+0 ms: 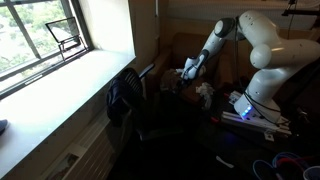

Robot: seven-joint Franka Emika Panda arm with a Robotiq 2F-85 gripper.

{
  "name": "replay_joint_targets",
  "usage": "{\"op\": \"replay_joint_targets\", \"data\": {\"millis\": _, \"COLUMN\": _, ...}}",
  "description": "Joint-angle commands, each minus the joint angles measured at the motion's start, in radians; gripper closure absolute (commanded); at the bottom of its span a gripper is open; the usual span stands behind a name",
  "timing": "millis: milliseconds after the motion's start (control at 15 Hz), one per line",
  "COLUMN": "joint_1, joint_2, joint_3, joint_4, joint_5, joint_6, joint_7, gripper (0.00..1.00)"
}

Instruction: Remove the t-shirt from the couch and put it on the armrest of the chair

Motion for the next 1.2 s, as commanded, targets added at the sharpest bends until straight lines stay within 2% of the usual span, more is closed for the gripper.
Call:
{"op": "replay_joint_targets", "data": {"millis": 0, "joint_1": -0.082, "joint_2": 0.002, "joint_3": 0.103, "joint_4": 0.036, "joint_5": -0.164, "joint_6": -0.054, "joint_7": -0.023, "gripper": 0.00}}
{"op": "replay_joint_targets", "data": {"millis": 67, "joint_1": -0.004, "joint_2": -0.015, "joint_3": 0.028, "joint_4": 0.007, "joint_5": -0.054, "joint_6": -0.021, "joint_7": -0.030, "gripper": 0.00}}
{"op": "replay_joint_targets", "data": {"millis": 133, "joint_1": -0.049, "joint_2": -0.004, "joint_3": 0.075, "joint_4": 0.027, "joint_5": -0.140, "joint_6": -0.044, "joint_7": 0.008, "gripper": 0.00}}
{"op": "replay_joint_targets", "data": {"millis": 1133, "joint_1": -0.059, "joint_2": 0.000, "joint_3": 0.085, "joint_4": 0.034, "joint_5": -0.146, "joint_6": -0.044, "joint_7": 0.003, "gripper": 0.00}}
